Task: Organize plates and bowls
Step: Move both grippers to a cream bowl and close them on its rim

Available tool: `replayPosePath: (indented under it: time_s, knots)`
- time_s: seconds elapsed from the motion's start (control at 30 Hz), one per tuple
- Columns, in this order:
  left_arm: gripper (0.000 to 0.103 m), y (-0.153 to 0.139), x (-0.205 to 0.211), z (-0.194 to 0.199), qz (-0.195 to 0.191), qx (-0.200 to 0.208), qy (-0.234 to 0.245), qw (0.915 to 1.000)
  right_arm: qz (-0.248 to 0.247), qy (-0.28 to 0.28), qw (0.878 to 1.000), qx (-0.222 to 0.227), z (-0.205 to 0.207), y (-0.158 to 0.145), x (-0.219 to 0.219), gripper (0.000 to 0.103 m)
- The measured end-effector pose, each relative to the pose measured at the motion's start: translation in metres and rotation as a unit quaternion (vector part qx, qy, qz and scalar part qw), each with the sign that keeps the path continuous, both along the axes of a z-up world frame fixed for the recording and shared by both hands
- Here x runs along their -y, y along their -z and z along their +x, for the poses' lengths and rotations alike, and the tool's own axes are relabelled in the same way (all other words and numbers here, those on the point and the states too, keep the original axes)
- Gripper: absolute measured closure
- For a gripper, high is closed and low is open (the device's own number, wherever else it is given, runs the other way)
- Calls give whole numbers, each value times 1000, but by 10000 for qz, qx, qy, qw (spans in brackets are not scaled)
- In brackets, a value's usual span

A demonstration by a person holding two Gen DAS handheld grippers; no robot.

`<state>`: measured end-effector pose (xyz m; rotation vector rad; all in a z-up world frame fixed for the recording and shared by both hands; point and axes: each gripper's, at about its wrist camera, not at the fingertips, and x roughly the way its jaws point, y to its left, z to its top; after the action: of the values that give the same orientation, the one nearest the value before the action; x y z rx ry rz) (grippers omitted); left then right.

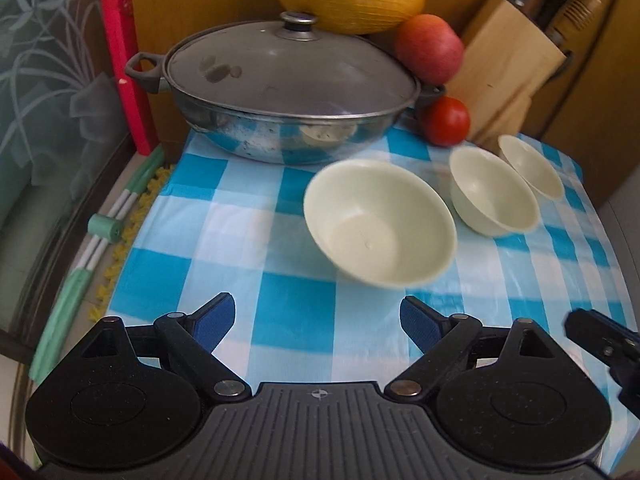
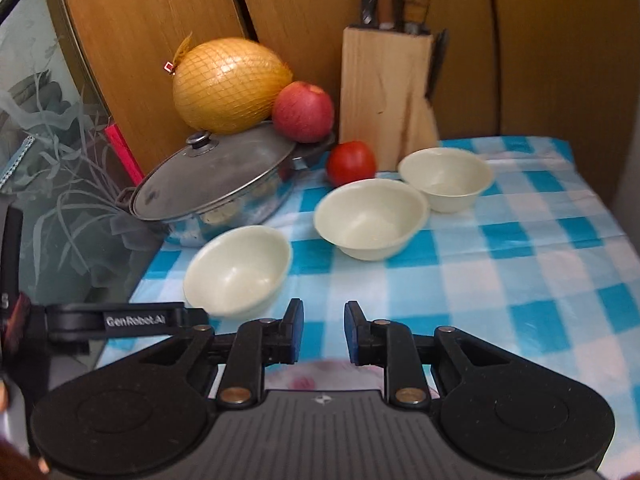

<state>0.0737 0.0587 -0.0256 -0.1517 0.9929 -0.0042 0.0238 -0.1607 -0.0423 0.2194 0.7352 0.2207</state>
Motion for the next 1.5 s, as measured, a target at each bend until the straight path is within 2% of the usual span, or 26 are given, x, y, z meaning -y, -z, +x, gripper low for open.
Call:
replayPosePath:
  time_s: [0.13,0.27,0.37,0.43,0.47,0.53,0.63,0.83,0.9,0.97,1.03,1.1,1.2,1.3,1.5]
  knots:
    - [10,11,-5,28,-227,-221,-268,9991,46,-117,9995,-304,42,15,-18,83]
    - [12,21,1,47,-195,-359,-231,9989,211,-158,9980,-568,75,26,-24,82]
    - [21,24,9,57,-10,-365,-169,9992,418,-250,9955,-811,92,34,-25,87]
    - [33,29,13,64,-74,-480,-53,9988,427,-323,9946,-884,98,37,-26,91]
    - [35,32,15,66,-105,-549,-8,9984,467,-368,9939,-932,100,39,-26,93]
    - [41,32,22,68,78,-490,87,9987,504,-398,9928,-1008,101,42,-22,93]
    - [47,32,28,67,-147,-539,273,9981,640,-422,9913,-1071,97,39,-11,94]
    - [43,28,54,58,-239,-519,736,9957,816,-231,9901,-1122,76,30,23,94]
    - [42,28,62,56,-247,-489,841,9950,617,-13,9928,-1022,71,29,33,94]
    - [36,26,68,55,-123,-404,848,9955,592,169,9928,-1024,68,30,44,93]
    - [23,20,72,53,88,-171,803,9966,746,341,9913,-1032,65,32,58,93]
    - [23,14,72,53,248,21,720,9971,804,507,9914,-900,62,28,70,92]
    - [22,8,70,60,29,88,656,9978,1032,743,9894,-708,66,22,83,89]
    - [21,7,79,76,-45,102,637,9979,1027,928,9885,-612,79,22,85,84]
    - [21,14,100,107,-257,-38,760,9968,1136,1117,9845,-731,105,35,87,83]
